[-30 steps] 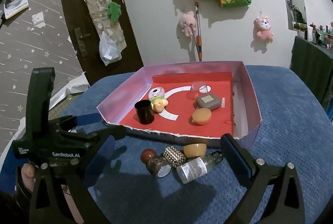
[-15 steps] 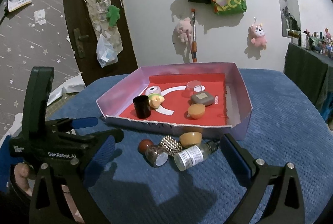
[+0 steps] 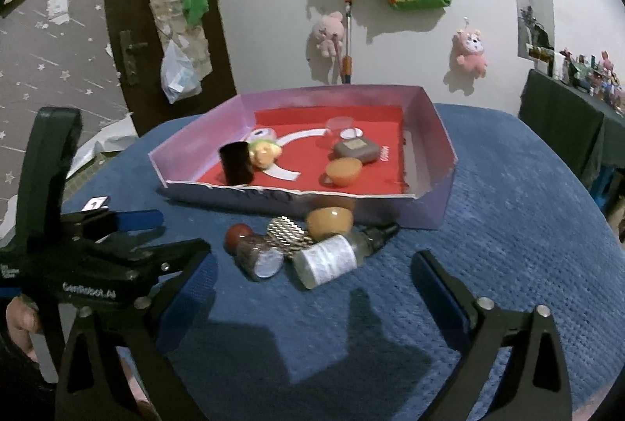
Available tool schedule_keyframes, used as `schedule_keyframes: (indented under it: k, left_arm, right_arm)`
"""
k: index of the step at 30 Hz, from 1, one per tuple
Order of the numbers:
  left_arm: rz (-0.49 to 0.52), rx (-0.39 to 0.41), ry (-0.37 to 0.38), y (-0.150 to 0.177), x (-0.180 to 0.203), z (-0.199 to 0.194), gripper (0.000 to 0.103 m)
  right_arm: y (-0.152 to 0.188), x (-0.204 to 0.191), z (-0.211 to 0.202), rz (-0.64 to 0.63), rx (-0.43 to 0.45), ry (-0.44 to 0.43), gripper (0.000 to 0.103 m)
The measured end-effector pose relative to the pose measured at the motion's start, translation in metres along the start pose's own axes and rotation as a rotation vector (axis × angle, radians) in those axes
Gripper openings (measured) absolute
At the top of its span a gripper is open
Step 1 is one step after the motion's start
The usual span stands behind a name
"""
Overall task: Organize rigid objects
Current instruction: 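Grasp the glass dropper bottle with the right gripper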
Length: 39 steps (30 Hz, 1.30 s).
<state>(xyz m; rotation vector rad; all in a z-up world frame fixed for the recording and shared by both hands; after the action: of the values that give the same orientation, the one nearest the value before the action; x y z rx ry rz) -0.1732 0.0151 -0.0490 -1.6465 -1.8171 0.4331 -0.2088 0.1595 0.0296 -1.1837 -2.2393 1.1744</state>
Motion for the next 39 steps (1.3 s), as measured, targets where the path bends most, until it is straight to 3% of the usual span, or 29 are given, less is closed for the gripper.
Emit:
schedule_keyframes:
  k: [7, 16, 26, 28, 31, 37, 39]
  left_arm:
    - [0.022, -0.027, 0.030, 0.002, 0.011, 0.012, 0.101]
    - [0.036, -0.041, 0.042, -0.003, 0.018, 0.026, 0.101]
    - [0.062, -0.052, 0.024, -0.002, 0.014, 0.029, 0.101]
    - [0.059, -0.051, 0.025, -0.004, 0.015, 0.030, 0.101]
    - [0.058, -0.046, 0.016, -0.006, 0.016, 0.033, 0.101]
    - [0.094, -0.043, -0.023, -0.005, 0.019, 0.035, 0.095]
    - [0.107, -0.042, -0.035, -0.003, 0.019, 0.034, 0.093]
  right_arm:
    - [0.006, 0.020, 0.020, -0.014, -0.074, 0.026, 0.088]
    - [0.004, 0.021, 0.038, 0.032, -0.132, -0.080, 0.081]
    - [0.008, 0.029, 0.038, 0.062, -0.168, -0.067, 0.080]
    - [0.015, 0.037, 0.025, 0.059, -0.183, -0.019, 0.080]
    - [0.023, 0.059, 0.003, 0.024, -0.179, 0.157, 0.080]
    - [0.014, 0.037, 0.001, 0.168, -0.118, -0.057, 0.080]
    - [0.012, 0.031, 0.013, 0.188, -0.126, -0.081, 0.080]
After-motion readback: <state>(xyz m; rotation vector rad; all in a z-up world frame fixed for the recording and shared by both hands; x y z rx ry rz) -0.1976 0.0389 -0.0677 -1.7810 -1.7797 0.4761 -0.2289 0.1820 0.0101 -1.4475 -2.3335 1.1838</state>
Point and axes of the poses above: each gripper's, at about its wrist camera, not at the fingertips, and z roughly the way its jaws point, x to its right, y to its underside, the point moved 10 cm from there along z, roughly the way its jaws point, and after that the axes turned 4 degrees about -z, right-handed, at the moved point
